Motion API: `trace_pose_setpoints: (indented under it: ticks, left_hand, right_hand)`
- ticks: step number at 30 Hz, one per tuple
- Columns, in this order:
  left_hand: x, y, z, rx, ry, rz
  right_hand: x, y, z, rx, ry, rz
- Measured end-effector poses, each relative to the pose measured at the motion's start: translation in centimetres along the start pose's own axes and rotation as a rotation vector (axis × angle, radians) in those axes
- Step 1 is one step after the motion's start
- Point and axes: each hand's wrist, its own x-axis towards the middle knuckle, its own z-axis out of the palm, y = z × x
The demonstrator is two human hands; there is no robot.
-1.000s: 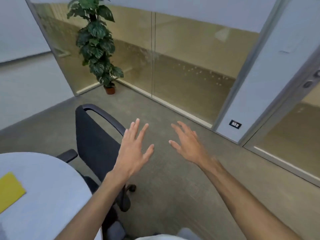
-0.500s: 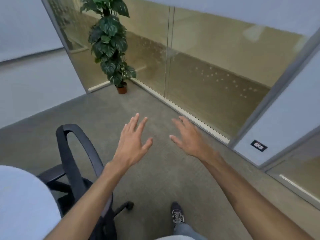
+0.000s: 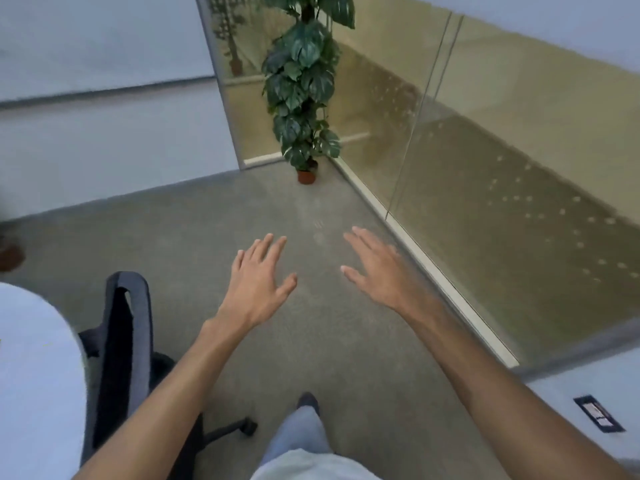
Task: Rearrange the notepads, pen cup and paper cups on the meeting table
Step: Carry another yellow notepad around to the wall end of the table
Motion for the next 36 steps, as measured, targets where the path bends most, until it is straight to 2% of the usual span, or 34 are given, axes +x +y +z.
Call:
trace_pose_setpoints:
  ticks: [9, 17, 26, 36]
  left_hand:
    - [10.4, -6.7, -0.2, 0.006, 0.016, -0.210]
    - [19.7, -15.2, -3.2, 0.006, 0.081, -0.377]
    - [22.9, -24.7, -6.6, 0.035, 0.153, -0.646]
    - [27.0, -36.3, -9.8, 0.030, 0.285, -0.994]
  right_hand:
    - [17.4, -0.3, 3.7, 0.023, -0.125, -0.162]
    - [33.7, -4.2, 7.1, 0.059, -0.251, -0.280]
    - [47.7, -13.8, 11.6, 0.076, -0.402, -0.499]
    - [62.5, -27.0, 18.8, 0.055, -0.550, -0.856]
